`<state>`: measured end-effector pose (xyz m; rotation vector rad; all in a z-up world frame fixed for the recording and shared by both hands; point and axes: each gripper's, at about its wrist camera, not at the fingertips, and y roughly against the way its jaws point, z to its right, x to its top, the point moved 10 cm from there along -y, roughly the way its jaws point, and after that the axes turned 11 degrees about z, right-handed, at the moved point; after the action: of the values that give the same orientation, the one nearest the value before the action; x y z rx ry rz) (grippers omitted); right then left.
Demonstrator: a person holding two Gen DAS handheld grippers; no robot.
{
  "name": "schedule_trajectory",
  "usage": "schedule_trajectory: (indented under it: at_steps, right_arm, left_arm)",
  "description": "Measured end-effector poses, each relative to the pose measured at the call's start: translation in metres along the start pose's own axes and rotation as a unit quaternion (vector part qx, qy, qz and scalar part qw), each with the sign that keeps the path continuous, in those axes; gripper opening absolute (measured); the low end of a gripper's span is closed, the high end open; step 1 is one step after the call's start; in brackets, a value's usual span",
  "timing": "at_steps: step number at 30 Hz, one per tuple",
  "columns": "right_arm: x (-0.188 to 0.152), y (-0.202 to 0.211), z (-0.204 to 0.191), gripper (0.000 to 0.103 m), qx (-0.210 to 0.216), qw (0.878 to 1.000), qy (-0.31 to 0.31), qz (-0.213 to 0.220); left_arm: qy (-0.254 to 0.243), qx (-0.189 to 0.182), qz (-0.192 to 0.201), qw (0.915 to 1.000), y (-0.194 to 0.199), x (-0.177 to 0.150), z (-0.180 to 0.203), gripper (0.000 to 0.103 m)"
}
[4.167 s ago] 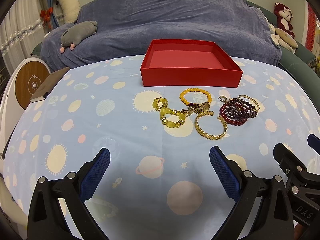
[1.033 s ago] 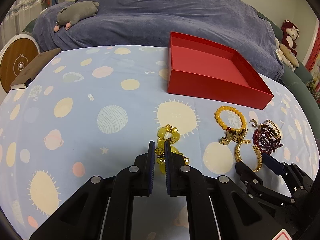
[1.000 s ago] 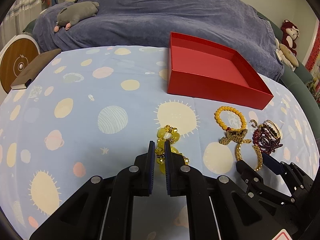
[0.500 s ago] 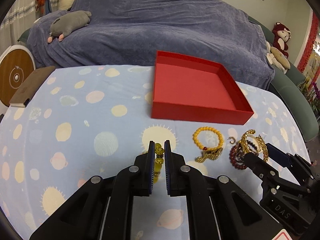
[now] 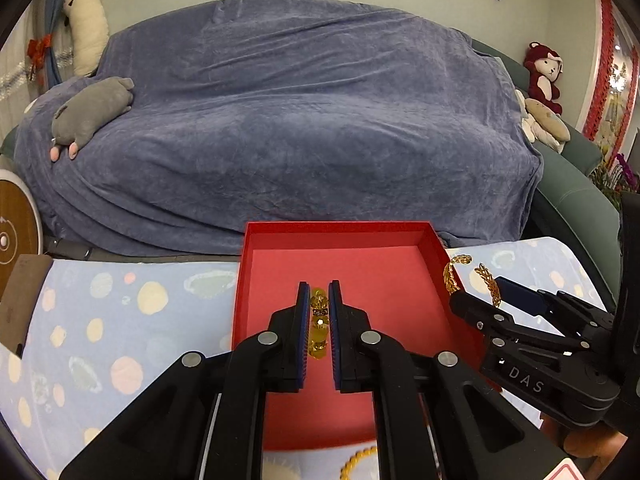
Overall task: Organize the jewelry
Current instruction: 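Carry both bracelets into the red box and open both tools, then close the left tool on the gold watch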
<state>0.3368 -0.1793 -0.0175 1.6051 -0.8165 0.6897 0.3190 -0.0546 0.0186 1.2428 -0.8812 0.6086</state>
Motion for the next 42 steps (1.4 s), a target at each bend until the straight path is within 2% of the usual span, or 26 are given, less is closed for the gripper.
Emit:
schedule_trajectory:
  at_steps: [6, 12, 13, 14, 15, 16, 18, 23, 25, 29, 37, 42]
  right_arm:
    - [0.005, -0.055, 0.009, 0.052, 0.000, 0.999, 0.000, -0.033]
    - [0.001, -0.080, 0.014, 0.053, -0.009, 0.999, 0.014, -0.048]
    - [0.001, -0.080, 0.015, 0.054, -0.014, 0.999, 0.017, -0.045]
    - [0.002, -0.079, 0.016, 0.059, -0.016, 0.999, 0.021, -0.041]
    - [0.003, -0.076, 0.016, 0.063, -0.019, 0.999, 0.024, -0.035]
    - [0.004, -0.072, 0.016, 0.065, -0.021, 0.999, 0.026, -0.028]
    - [0.003, -0.063, 0.018, 0.065, -0.020, 0.999, 0.024, -0.019]
    - [0.000, -0.020, 0.022, 0.067, -0.007, 1.000, 0.004, -0.010]
    - [-0.004, 0.005, 0.022, 0.070, -0.004, 1.000, -0.003, -0.001]
    - [-0.020, 0.051, 0.021, 0.071, -0.012, 1.000, -0.009, 0.008]
    - [-0.079, 0.123, 0.019, 0.071, -0.036, 0.999, 0.008, 0.007]
    - [-0.123, 0.147, 0.021, 0.071, -0.030, 0.999, -0.015, -0.008]
  left_arm:
    - [0.022, -0.004, -0.036, 0.9991, -0.063, -0.001, -0.004, 0.007]
    - [0.025, 0.002, -0.047, 0.9986, -0.093, -0.010, -0.012, 0.008]
    - [0.024, 0.003, -0.045, 0.9987, -0.093, -0.009, -0.013, 0.012]
    - [0.023, 0.004, -0.042, 0.9989, -0.093, -0.009, -0.014, 0.015]
    - [0.019, 0.009, -0.038, 0.9991, -0.092, -0.007, -0.016, 0.026]
    - [0.014, 0.016, -0.031, 0.9993, -0.089, -0.005, -0.017, 0.044]
    - [0.007, 0.024, -0.012, 0.9996, -0.081, 0.000, -0.017, 0.052]
    - [0.002, 0.025, -0.008, 0.9997, -0.046, -0.005, -0.019, 0.057]
    - [-0.003, 0.033, 0.000, 0.9995, -0.023, -0.009, -0.019, 0.063]
    - [-0.002, 0.039, 0.006, 0.9992, 0.023, -0.025, -0.018, 0.065]
    - [0.001, 0.057, 0.008, 0.9983, 0.104, -0.071, -0.024, 0.065]
    - [0.019, 0.062, -0.008, 0.9979, 0.130, -0.111, -0.028, 0.065]
